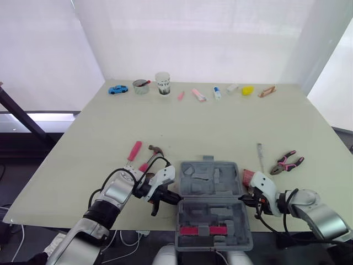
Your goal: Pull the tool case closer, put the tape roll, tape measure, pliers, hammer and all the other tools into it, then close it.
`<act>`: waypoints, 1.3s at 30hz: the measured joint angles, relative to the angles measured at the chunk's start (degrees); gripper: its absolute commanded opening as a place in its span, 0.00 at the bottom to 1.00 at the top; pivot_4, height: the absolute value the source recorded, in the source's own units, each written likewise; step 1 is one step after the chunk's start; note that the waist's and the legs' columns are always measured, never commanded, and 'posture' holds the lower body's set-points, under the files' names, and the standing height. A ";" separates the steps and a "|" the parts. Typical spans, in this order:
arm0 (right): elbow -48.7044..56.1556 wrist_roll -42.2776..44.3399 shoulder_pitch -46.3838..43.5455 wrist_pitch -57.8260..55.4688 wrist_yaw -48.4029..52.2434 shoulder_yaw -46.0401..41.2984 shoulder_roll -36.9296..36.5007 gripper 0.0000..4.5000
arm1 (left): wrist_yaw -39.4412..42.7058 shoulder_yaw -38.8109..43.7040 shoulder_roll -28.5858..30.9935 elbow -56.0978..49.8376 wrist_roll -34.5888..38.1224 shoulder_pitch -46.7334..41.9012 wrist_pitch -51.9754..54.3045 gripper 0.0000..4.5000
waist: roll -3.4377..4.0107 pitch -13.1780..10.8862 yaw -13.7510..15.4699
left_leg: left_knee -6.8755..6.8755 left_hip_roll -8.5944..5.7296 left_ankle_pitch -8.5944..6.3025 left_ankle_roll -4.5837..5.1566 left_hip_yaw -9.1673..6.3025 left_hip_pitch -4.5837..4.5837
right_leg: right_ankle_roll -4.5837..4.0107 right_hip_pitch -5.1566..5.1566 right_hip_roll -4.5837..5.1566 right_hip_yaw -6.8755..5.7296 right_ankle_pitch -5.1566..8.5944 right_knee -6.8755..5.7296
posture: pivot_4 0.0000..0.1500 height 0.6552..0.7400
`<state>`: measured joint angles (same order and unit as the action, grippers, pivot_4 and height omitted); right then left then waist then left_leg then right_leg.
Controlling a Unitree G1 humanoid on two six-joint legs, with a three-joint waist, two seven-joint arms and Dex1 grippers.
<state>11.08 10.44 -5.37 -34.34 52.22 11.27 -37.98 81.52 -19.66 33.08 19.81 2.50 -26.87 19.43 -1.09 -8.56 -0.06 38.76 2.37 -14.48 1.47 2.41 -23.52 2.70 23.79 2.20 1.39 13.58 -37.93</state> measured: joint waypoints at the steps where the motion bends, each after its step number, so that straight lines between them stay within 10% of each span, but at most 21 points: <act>1: 0.00 0.05 0.00 0.00 0.00 0.00 0.00 0.00 | 0.00 0.00 0.03 0.06 0.01 -0.04 -0.01 0.01 | 0.00 0.00 -0.02 | 0.00 0.00 0.00 0.00 -0.01 0.00 | 0.00 0.00 0.00 0.00 0.00 0.00 | 1.00 1.00; 39: 0.13 0.60 0.01 -0.09 0.09 0.35 0.38 0.00 | -0.01 0.08 0.71 1.74 0.07 -1.02 -0.98 0.01 | 0.00 0.00 -0.52 | 0.00 0.01 0.00 0.00 -0.07 0.01 | -0.01 0.00 -0.04 -0.02 0.00 0.00 | 1.00 1.00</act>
<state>11.21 11.04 -5.36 -34.43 52.31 11.62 -37.60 81.51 -19.57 33.79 21.56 2.57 -27.89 18.45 -1.09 -8.56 -0.58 38.76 2.38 -14.48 1.47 2.34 -23.51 2.69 23.79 2.16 1.37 13.58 -37.94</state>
